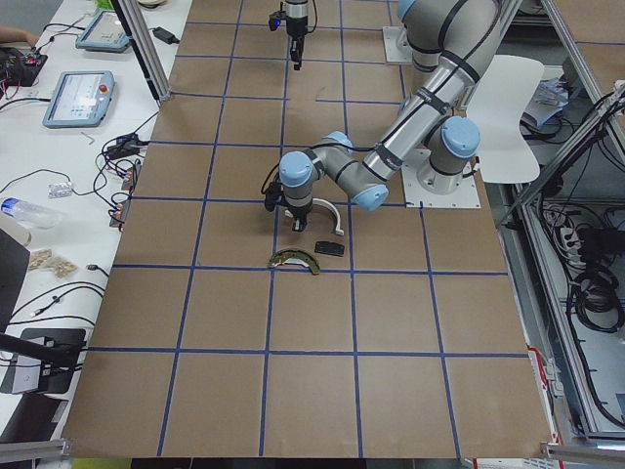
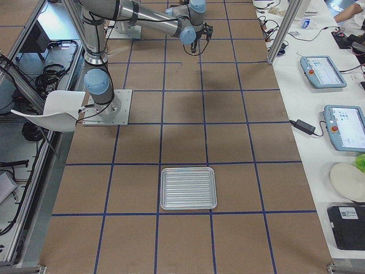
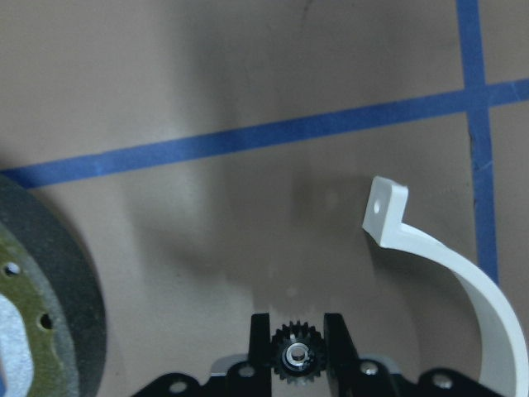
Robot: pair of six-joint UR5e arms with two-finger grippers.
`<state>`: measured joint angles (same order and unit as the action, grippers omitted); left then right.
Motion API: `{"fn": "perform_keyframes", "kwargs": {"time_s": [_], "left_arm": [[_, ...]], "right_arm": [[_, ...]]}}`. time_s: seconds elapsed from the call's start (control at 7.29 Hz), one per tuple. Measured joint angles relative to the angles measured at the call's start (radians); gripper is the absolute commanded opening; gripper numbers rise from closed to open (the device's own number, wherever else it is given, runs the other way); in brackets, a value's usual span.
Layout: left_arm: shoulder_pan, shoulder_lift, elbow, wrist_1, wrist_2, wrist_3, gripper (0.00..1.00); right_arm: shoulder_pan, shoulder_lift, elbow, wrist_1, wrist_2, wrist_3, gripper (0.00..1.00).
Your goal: Place bearing gear from tray to pile
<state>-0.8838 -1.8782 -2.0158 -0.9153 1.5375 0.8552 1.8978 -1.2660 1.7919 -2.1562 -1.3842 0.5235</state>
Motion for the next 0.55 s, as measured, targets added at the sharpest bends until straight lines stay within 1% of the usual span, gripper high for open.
{"fn": "perform_keyframes", "kwargs": {"time_s": [0.14, 0.27, 0.41, 0.55], "left_arm": [[0.0, -0.007, -0.003, 0.0, -0.001, -0.003, 0.51], [0.0, -0.014, -0.004, 0.0, -0.001, -0.008, 0.87], [0.0, -0.019, -0.004, 0.0, -0.001, -0.01, 1.0], [0.0, -0.02, -0.004, 0.0, 0.002, -0.009, 1.0]], "right_arm": [[0.03, 0.024, 0.002, -0.034, 0.001, 0.037, 0.63], [0.042, 0.036, 0.004, -0.051, 0.002, 0.055, 0.91], [0.047, 0.039, 0.003, -0.057, 0.002, 0.062, 1.0], [0.045, 0.035, -0.004, -0.058, 0.002, 0.066, 1.0]]}}
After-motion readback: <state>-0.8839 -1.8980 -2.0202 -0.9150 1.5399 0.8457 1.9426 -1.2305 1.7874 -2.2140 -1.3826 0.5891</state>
